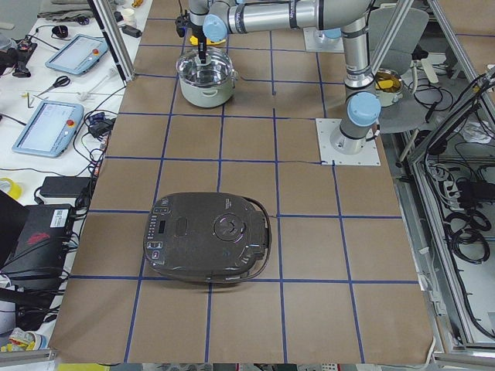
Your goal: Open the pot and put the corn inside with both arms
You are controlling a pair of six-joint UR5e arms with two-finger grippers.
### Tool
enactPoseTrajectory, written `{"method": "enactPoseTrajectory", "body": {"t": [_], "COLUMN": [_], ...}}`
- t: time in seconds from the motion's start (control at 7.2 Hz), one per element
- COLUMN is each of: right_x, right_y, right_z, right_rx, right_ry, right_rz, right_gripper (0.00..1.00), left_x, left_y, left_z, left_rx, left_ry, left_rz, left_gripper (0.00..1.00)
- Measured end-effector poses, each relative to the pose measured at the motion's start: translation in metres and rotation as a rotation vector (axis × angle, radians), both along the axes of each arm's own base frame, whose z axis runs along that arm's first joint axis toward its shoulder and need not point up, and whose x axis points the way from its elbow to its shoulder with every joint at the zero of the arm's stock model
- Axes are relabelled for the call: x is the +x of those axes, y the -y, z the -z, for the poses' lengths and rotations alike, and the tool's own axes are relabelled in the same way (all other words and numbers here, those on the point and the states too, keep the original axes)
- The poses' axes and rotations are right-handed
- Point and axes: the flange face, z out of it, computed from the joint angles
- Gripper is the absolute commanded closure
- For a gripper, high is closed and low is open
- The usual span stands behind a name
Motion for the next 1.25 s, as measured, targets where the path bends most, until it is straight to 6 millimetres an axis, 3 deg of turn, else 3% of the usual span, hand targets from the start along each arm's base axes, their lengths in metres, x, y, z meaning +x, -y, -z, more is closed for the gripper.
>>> {"method": "enactPoseTrajectory", "body": {"t": [0.28,0.42,0.56,0.69,0.83,0.97,1.25], "right_x": [0.000,0.000,0.001,0.010,0.038,0.082,0.187], "right_y": [0.002,0.005,0.009,0.014,0.015,0.013,-0.003], "right_z": [-0.002,-0.008,-0.024,-0.055,-0.101,-0.148,-0.220], "right_rx": [0.003,-0.003,-0.013,-0.020,-0.021,-0.021,-0.015], "right_ry": [0.002,0.001,-0.004,-0.005,-0.009,-0.018,-0.012], "right_rz": [0.023,0.050,0.072,0.103,0.142,0.181,0.274], "right_gripper": [1.00,1.00,1.00,1.00,1.00,1.00,1.00], "left_x": [0.071,0.116,0.163,0.213,0.262,0.302,0.354], "left_y": [0.001,0.000,-0.003,-0.008,-0.014,-0.020,-0.031], "left_z": [-0.035,-0.039,-0.032,-0.016,0.008,0.031,0.072], "left_rx": [0.018,0.036,0.057,0.086,0.112,0.114,0.067], "left_ry": [0.008,0.013,0.013,0.009,-0.001,-0.007,0.006], "left_rz": [-0.036,-0.073,-0.106,-0.124,-0.130,-0.121,-0.074], "left_gripper": [1.00,1.00,1.00,1.00,1.00,1.00,1.00]}}
